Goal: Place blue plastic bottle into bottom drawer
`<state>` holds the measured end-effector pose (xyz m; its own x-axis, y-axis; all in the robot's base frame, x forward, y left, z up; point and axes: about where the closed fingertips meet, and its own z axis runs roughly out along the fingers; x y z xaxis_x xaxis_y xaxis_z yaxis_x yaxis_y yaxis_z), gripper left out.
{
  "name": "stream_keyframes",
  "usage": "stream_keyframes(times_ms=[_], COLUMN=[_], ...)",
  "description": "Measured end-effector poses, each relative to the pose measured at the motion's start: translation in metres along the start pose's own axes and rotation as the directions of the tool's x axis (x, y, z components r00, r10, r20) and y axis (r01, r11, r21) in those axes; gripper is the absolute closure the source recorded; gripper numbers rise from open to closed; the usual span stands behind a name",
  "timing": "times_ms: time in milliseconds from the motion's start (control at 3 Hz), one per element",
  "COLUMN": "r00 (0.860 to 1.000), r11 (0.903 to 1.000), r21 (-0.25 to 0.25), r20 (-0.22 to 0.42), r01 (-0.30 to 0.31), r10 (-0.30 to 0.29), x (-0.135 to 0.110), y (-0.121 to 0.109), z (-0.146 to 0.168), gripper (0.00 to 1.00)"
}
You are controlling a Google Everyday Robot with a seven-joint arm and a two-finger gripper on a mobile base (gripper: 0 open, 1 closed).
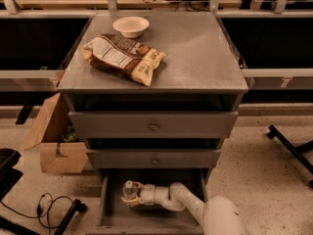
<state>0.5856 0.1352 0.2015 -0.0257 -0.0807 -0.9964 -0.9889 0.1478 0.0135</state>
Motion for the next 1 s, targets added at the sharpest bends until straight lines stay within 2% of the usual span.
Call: stream_keyframes(times_ms=[333,1000], r00=[1.0,1.0], r11=[1.0,1.0], r21=[0.0,0.0], r20=[-0.002,-0.002], r01=[0.002,0.002], r10=[-0.002,-0.002], x=[0.0023,0.0023], y=[-0.0015,-0.0015], z=[0.0022,0.0023], gripper=[0.82,0.36])
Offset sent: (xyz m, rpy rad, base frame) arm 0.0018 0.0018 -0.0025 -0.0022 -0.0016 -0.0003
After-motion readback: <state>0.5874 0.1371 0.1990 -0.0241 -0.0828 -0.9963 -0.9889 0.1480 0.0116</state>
